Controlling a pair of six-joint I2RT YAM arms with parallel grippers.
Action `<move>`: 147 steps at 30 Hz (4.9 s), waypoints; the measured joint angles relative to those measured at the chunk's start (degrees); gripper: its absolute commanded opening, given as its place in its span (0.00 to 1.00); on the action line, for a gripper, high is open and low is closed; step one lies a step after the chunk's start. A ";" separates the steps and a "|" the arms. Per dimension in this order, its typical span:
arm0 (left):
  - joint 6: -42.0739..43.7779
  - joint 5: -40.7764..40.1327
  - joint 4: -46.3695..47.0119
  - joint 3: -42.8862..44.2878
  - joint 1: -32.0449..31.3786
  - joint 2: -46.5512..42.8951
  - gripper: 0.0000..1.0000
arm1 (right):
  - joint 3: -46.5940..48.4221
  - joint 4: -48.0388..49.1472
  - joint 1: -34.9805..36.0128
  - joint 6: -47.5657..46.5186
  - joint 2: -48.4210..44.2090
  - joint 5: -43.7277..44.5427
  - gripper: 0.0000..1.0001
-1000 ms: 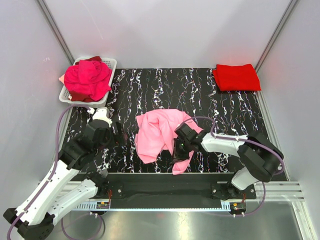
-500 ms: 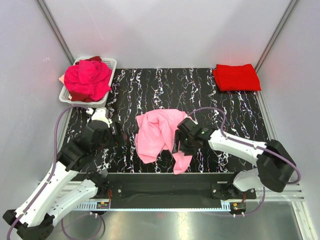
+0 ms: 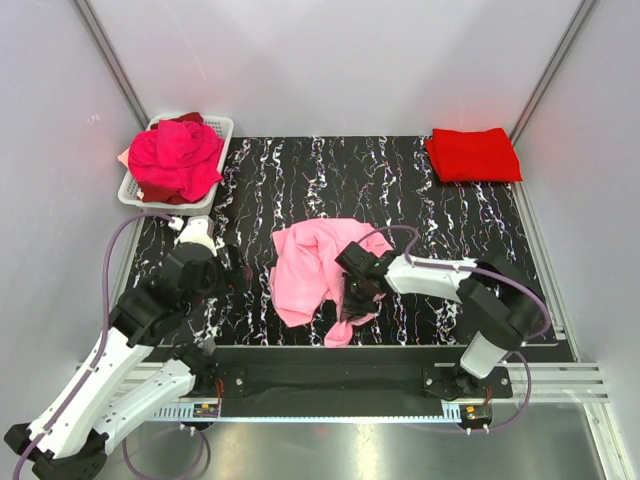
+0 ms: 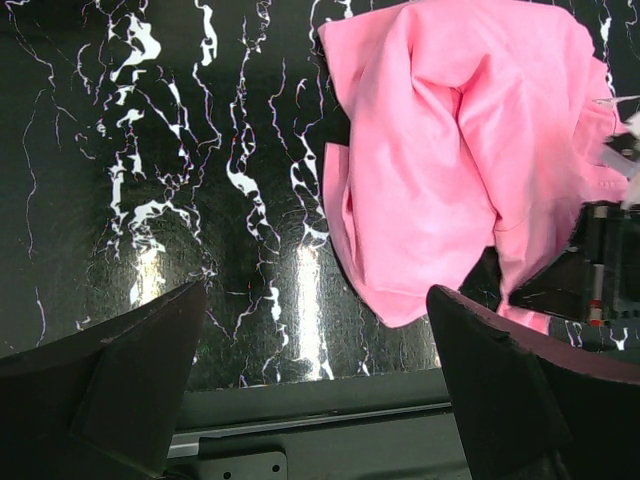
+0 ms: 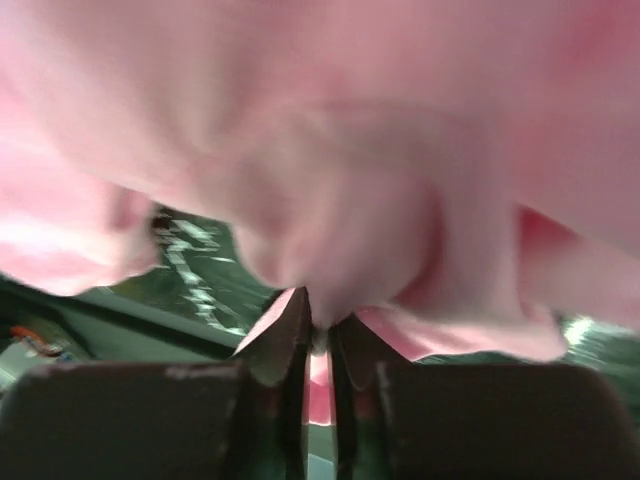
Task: Fold and stack the t-shirts
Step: Flatten the tshirt out
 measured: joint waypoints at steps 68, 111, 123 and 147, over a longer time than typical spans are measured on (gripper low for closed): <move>-24.39 -12.41 9.55 -4.57 -38.99 49.31 0.00 | -2.10 -14.88 -6.91 -6.29 -31.43 16.83 1.00; -19.32 -25.09 -22.10 17.38 -33.81 8.13 0.05 | -8.90 3.65 1.36 2.82 -11.26 3.39 0.74; -18.69 -25.09 -22.18 19.06 -33.81 7.50 0.04 | -6.60 4.48 1.27 2.67 -6.47 3.19 0.00; 21.77 -13.46 -7.82 76.04 -33.81 27.91 0.09 | 72.00 -39.52 -4.28 -17.97 -34.53 28.13 0.00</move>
